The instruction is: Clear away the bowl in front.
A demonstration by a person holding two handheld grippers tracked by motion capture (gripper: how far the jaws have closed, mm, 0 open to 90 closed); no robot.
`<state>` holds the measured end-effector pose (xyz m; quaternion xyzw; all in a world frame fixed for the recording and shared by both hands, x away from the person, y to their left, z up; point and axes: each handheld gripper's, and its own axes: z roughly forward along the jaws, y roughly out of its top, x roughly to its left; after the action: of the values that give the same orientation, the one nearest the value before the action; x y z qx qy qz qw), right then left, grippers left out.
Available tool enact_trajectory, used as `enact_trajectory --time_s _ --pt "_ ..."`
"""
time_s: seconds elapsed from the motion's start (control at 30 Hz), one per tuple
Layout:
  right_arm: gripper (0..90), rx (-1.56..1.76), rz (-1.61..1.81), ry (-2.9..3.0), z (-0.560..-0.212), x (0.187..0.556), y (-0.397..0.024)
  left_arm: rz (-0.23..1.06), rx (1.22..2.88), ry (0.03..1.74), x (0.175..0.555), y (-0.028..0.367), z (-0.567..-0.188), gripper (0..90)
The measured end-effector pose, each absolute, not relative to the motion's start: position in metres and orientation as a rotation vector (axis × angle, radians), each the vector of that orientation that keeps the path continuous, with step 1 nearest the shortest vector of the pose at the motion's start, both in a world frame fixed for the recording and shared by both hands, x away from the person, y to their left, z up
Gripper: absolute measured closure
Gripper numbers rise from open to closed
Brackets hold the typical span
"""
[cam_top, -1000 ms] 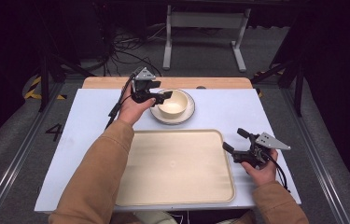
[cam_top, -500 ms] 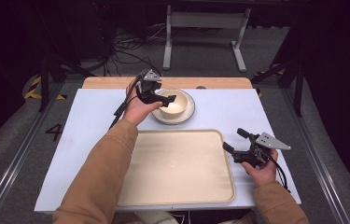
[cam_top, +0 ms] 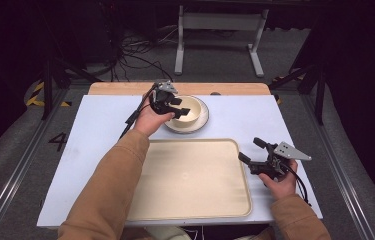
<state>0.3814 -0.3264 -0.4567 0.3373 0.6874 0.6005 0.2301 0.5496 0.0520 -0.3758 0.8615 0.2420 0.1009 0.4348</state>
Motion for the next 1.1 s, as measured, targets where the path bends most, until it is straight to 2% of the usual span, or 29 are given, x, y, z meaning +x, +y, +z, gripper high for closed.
enact_trajectory --time_s 0.53,1.1 --pt "8.5 0.927 1.652 1.892 -0.457 0.381 -0.326 0.151 2.201 0.59 0.553 0.044 -0.387 37.9" --pt "8.5 0.931 1.653 1.889 -0.457 0.381 -0.327 0.103 2.27 0.554 0.553 0.033 -0.399 38.4"
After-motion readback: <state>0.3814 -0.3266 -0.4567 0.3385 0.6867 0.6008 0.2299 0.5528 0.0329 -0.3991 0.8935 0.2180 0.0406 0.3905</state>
